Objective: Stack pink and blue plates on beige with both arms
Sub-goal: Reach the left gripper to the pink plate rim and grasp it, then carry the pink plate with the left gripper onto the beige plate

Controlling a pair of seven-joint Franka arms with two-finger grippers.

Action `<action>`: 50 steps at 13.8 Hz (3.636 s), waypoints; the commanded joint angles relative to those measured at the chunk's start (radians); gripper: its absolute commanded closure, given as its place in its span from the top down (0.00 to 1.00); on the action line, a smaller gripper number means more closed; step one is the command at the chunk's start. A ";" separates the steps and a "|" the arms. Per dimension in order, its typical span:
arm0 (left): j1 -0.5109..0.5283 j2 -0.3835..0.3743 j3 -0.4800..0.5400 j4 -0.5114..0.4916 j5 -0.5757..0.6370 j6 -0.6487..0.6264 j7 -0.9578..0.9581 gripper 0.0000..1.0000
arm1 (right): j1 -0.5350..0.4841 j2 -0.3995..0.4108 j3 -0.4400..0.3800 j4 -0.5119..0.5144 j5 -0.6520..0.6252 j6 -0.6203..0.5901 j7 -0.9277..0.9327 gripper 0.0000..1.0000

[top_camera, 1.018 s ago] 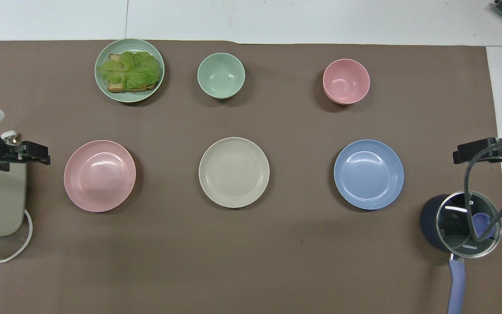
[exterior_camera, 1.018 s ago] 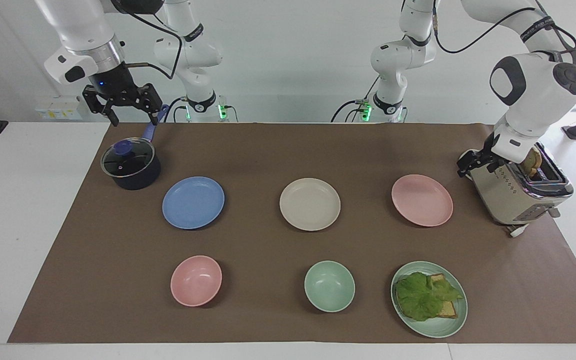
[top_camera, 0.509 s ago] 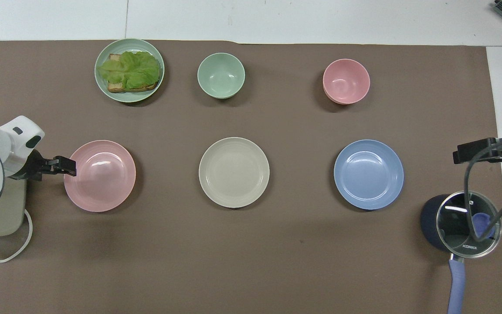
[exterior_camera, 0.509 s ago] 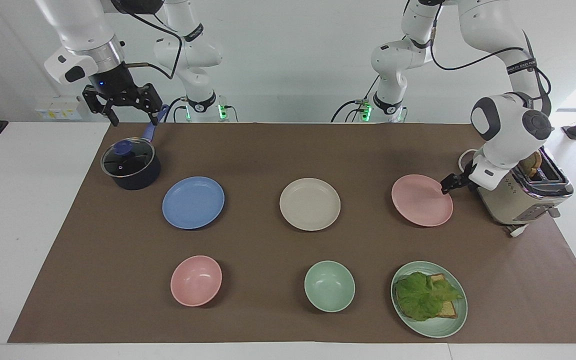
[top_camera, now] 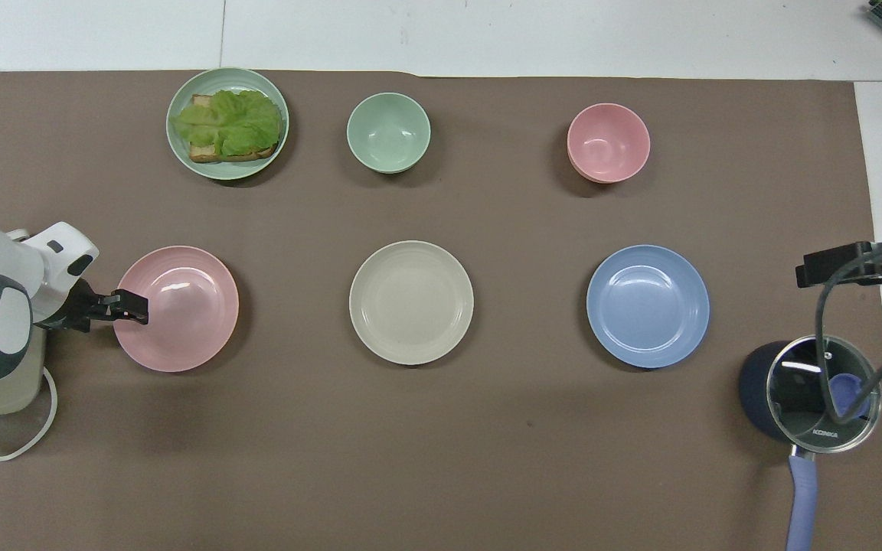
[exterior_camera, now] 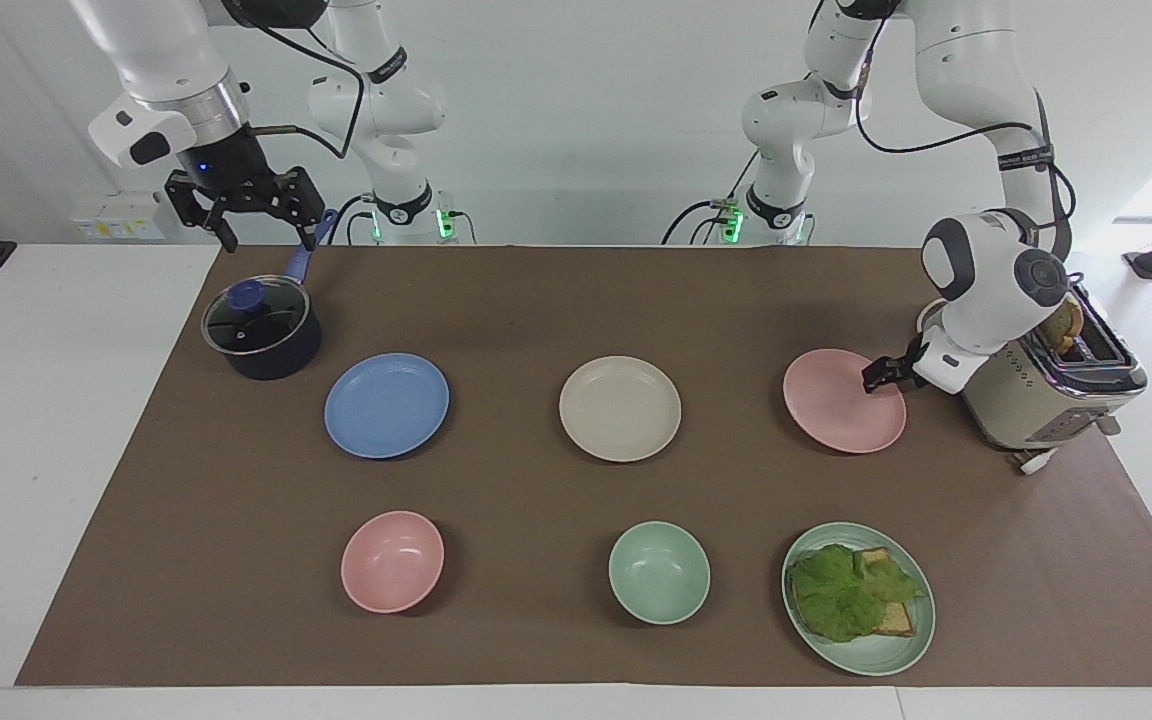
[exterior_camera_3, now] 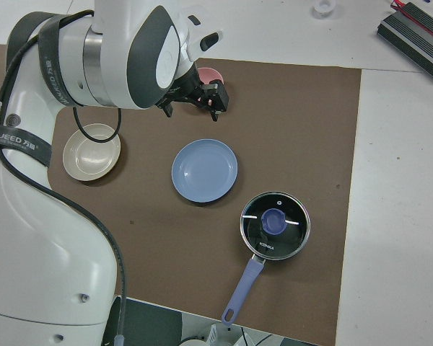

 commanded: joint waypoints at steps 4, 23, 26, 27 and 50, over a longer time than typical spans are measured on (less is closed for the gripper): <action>0.016 -0.013 -0.006 -0.008 0.014 -0.025 -0.002 0.00 | -0.013 -0.021 0.008 -0.023 -0.003 -0.002 -0.020 1.00; -0.063 -0.083 -0.014 0.283 -0.263 -0.478 -0.051 0.00 | -0.013 -0.021 0.008 -0.023 -0.003 -0.002 -0.020 1.00; -0.132 -0.083 -0.017 0.274 -0.325 -0.440 -0.112 0.00 | -0.013 -0.021 0.008 -0.023 -0.003 -0.003 -0.020 1.00; -0.174 -0.085 -0.017 0.268 -0.333 -0.414 -0.160 0.00 | -0.013 -0.021 0.008 -0.023 -0.003 -0.002 -0.020 1.00; -0.542 0.019 -0.014 0.082 -0.425 0.088 -0.392 0.06 | -0.013 -0.021 0.008 -0.023 -0.003 -0.002 -0.020 1.00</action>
